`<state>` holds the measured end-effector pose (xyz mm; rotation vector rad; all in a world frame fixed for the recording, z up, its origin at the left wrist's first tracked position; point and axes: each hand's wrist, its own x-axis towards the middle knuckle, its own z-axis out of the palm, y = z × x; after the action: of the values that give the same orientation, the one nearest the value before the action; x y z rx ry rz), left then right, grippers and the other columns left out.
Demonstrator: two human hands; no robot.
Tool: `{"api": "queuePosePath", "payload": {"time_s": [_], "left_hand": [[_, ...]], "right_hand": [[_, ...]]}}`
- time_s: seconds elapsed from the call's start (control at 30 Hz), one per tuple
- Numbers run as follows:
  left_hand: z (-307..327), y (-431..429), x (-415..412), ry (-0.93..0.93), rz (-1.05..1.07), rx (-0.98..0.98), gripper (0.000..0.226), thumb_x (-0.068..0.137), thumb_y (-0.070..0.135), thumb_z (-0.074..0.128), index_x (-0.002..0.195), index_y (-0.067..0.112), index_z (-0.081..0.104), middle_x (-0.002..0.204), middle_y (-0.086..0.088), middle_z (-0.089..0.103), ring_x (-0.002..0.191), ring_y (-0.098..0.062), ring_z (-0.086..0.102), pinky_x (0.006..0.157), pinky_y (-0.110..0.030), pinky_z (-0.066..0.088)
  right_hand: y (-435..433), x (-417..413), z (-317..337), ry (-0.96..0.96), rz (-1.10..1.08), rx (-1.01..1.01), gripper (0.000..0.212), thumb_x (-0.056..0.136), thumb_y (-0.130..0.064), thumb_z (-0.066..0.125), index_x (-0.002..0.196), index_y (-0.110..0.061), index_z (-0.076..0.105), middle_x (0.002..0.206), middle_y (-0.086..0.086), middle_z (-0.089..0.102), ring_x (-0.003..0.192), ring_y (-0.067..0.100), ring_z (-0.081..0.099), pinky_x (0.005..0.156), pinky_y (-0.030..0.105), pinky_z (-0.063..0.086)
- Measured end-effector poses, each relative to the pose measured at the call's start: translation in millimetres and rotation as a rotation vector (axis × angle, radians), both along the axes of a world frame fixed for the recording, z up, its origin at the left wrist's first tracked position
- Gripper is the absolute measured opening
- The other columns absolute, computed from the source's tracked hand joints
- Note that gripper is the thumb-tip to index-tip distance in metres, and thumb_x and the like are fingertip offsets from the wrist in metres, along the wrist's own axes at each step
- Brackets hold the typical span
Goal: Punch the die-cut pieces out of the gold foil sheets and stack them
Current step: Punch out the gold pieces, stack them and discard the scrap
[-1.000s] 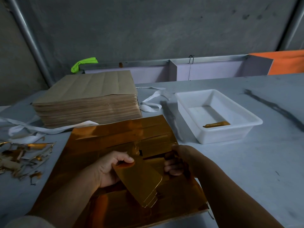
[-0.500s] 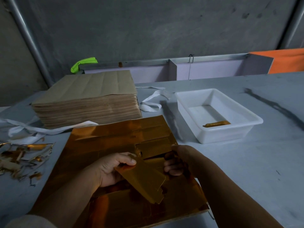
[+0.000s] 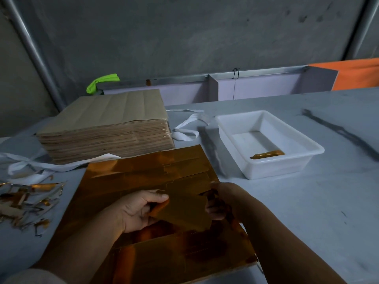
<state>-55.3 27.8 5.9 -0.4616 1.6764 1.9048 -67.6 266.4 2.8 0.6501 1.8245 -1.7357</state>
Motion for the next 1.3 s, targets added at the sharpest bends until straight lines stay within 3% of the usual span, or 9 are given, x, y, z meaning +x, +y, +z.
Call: {"api": "queuePosePath", "payload": {"time_s": [0.17,0.4,0.5,0.6,0.7,0.8,0.9,1.0,1.3], "left_hand": [[5.8,18.7,-18.6,0.012,0.306,0.184,0.037,0.075,0.008,0.073,0.11,0.005,0.062,0.106,-0.015,0.067,0.084,-0.022,0.066,0.049,-0.025,0.055],[-7.9,59.0,-42.4,0.135,0.349,-0.146,0.021,0.092,0.003,0.061,0.113,0.005,0.056,0.106,-0.017,0.063,0.087,-0.023,0.065,0.059,-0.027,0.054],[-12.7,67.6,-48.2,0.235,0.221,-0.517,0.033,0.094,0.015,0.063,0.124,0.008,0.053,0.106,-0.012,0.062,0.088,-0.021,0.065,0.069,-0.03,0.056],[-8.5,70.3,-46.0,0.363,0.02,-1.15,0.048,0.088,0.032,0.069,0.13,0.02,0.048,0.123,-0.006,0.05,0.105,-0.023,0.058,0.084,-0.035,0.054],[-7.8,70.6,-37.9,0.707,-0.137,-1.501,0.063,0.087,0.05,0.063,0.141,0.029,0.037,0.143,-0.002,0.031,0.129,-0.022,0.037,0.102,-0.036,0.04],[-13.0,78.5,-30.4,0.875,-0.354,-1.321,0.078,0.086,0.052,0.06,0.151,0.034,0.021,0.157,0.007,0.01,0.144,-0.021,0.02,0.113,-0.039,0.03],[-22.6,89.9,-26.6,0.721,-0.554,-1.17,0.097,0.076,0.058,0.058,0.155,0.037,0.007,0.162,0.015,-0.002,0.15,-0.022,0.0,0.12,-0.046,0.016],[-34.7,93.1,-28.4,0.657,-0.496,-1.109,0.092,0.078,0.065,0.055,0.154,0.04,0.009,0.163,0.013,0.002,0.151,-0.018,-0.001,0.12,-0.047,0.014],[-50.9,100.3,-30.2,0.747,-0.281,-1.16,0.052,0.102,0.041,0.04,0.152,0.04,0.023,0.16,0.01,0.021,0.148,-0.016,0.017,0.119,-0.037,0.021]], "right_hand": [[0.3,0.2,-1.4,0.016,0.01,-0.029,0.045,0.106,-0.038,0.039,0.104,0.0,0.063,0.065,0.014,0.069,0.055,0.023,0.066,0.049,0.027,0.051],[1.1,-1.3,-1.9,0.017,0.025,-0.022,0.046,0.106,-0.038,0.037,0.109,-0.001,0.064,0.067,0.013,0.071,0.057,0.023,0.068,0.055,0.029,0.055],[2.1,-1.0,-2.0,0.022,0.032,-0.034,0.042,0.104,-0.035,0.04,0.106,0.0,0.063,0.066,0.014,0.071,0.055,0.024,0.068,0.056,0.028,0.054],[2.7,-1.8,-1.9,0.032,0.04,-0.055,0.037,0.1,-0.033,0.045,0.102,-0.001,0.064,0.066,0.015,0.071,0.053,0.024,0.068,0.055,0.028,0.054],[3.5,-3.8,-3.2,0.025,0.051,-0.053,0.039,0.1,-0.035,0.044,0.103,-0.002,0.064,0.065,0.014,0.071,0.054,0.025,0.068,0.055,0.028,0.055],[4.0,-4.1,-3.6,0.037,0.055,-0.065,0.039,0.099,-0.035,0.045,0.098,-0.001,0.065,0.065,0.016,0.07,0.052,0.025,0.068,0.054,0.028,0.053],[3.5,-3.6,-3.3,0.034,0.051,-0.034,0.044,0.103,-0.036,0.039,0.102,0.001,0.063,0.07,0.019,0.071,0.054,0.027,0.068,0.054,0.03,0.056],[2.4,-3.6,-3.1,0.018,0.016,-0.023,0.051,0.105,-0.041,0.031,0.105,0.001,0.061,0.068,0.019,0.07,0.054,0.027,0.068,0.051,0.029,0.055],[1.1,-2.4,-1.3,0.006,-0.002,-0.003,0.066,0.103,-0.056,0.031,0.094,0.0,0.066,0.072,0.018,0.073,0.057,0.026,0.07,0.052,0.03,0.056]]}}
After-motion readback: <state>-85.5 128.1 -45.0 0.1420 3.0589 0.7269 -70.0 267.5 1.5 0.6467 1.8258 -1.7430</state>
